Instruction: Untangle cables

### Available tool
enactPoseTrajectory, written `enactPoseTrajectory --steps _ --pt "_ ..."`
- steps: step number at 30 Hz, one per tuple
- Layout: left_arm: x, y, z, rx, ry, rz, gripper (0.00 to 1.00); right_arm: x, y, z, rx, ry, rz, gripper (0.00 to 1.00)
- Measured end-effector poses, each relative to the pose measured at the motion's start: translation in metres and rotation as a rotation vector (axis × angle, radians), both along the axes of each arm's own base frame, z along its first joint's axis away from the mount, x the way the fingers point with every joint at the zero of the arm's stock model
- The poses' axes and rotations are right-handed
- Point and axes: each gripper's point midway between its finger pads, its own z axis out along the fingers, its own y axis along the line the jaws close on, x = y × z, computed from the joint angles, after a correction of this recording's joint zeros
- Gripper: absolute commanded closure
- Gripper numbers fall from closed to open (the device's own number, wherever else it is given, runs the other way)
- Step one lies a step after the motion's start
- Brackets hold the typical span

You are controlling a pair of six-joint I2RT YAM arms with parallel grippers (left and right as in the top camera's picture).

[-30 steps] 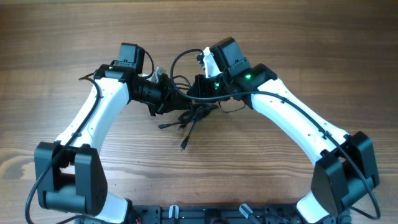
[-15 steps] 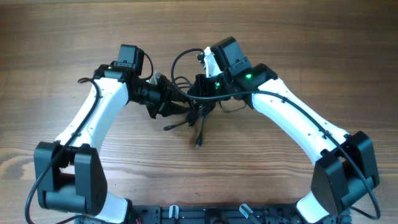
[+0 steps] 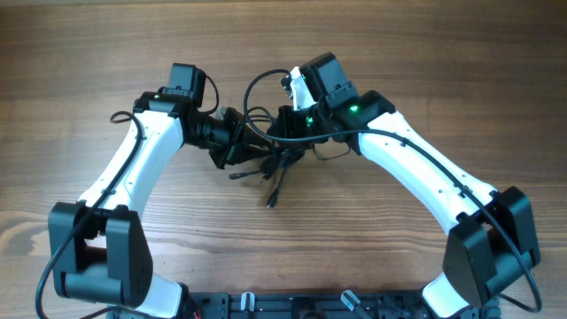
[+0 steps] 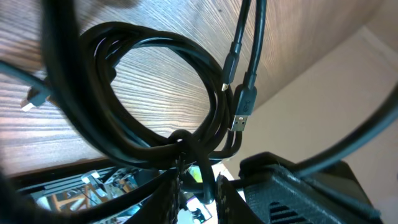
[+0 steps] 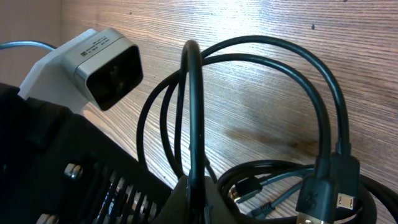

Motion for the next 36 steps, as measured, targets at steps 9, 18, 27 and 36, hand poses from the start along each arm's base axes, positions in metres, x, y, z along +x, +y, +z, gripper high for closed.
enactPoseTrajectory --steps 9,18,27,36 --pt "0.009 0.006 -0.009 0.075 0.005 0.054 0.84 -0.001 0.001 0.000 0.001 -0.002 0.003 0.96" --pt "0.015 0.010 -0.014 0.113 -0.003 0.083 0.83 0.000 0.002 0.001 0.004 -0.005 0.003 0.96" --pt "0.017 0.010 -0.014 0.118 0.027 0.119 0.74 0.000 0.002 0.001 0.004 -0.005 0.003 0.96" --pt "0.017 0.006 -0.009 0.080 0.047 0.128 0.72 0.001 0.001 0.001 0.004 -0.005 0.001 0.96"
